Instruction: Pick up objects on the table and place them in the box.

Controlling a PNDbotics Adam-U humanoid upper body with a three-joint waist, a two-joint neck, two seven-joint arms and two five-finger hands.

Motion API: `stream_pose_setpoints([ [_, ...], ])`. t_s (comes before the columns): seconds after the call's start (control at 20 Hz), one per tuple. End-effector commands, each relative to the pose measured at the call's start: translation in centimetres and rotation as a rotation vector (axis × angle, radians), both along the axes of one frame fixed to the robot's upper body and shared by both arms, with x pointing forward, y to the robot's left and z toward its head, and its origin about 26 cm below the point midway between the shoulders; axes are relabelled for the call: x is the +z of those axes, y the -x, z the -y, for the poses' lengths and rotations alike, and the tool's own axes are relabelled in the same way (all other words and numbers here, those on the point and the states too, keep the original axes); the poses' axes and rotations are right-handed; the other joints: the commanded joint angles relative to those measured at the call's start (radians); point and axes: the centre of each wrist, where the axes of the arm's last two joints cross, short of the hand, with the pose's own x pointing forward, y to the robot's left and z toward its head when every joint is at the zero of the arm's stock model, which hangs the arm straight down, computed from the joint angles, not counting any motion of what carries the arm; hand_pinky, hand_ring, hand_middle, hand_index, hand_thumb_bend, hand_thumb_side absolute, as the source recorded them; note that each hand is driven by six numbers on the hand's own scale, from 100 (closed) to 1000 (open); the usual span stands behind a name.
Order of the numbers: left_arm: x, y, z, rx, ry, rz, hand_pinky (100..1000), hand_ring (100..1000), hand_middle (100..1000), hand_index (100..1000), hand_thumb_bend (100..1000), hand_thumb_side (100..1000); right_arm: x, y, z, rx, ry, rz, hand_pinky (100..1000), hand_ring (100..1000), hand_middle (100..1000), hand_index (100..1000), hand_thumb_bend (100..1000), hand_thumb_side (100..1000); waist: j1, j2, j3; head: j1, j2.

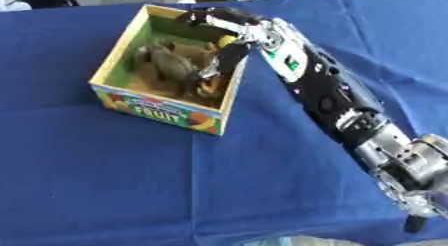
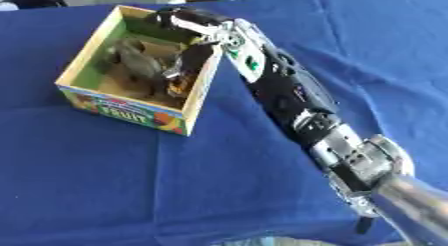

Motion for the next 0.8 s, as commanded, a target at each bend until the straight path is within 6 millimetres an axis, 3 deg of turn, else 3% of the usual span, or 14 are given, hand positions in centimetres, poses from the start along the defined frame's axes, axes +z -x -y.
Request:
stream_pose_setpoints([
  [0.05, 0.7, 0.1, -0.2, 0.001, -0.011, 0.023, 588, 601, 663, 725, 198, 506, 2.6, 0.2, 1.0, -0.043, -0.087, 0.104, 952, 896, 931, 1000, 690, 515, 0.0, -0.023, -0.002, 0.003, 0.005],
  [0.45, 0.6, 0.2, -0.6, 0.026, -0.014, 0.02, 587, 601, 663, 725, 199, 506, 6.5, 2.1, 3.6, -0.029, -0.296, 0.175, 919, 847, 834, 973, 650, 561, -0.007, -0.026, -0.027, 0.025, 0.005],
  [0.5, 0.6, 0.2, -0.6, 0.029, -0.015, 0.02, 587, 601, 664, 725, 198, 505, 7.0, 2.5, 4.0, -0.019, -0.322, 0.167, 911, 841, 827, 967, 645, 604, -0.008, -0.026, -0.031, 0.029, 0.005],
  [0.8, 0.5, 0.3, -1.1, 0.064, -0.013, 0.014, 587, 608, 673, 727, 205, 503, 9.0, 6.6, 8.0, 0.001, -0.518, 0.107, 865, 805, 781, 945, 498, 603, -0.012, -0.028, -0.06, 0.055, 0.005],
])
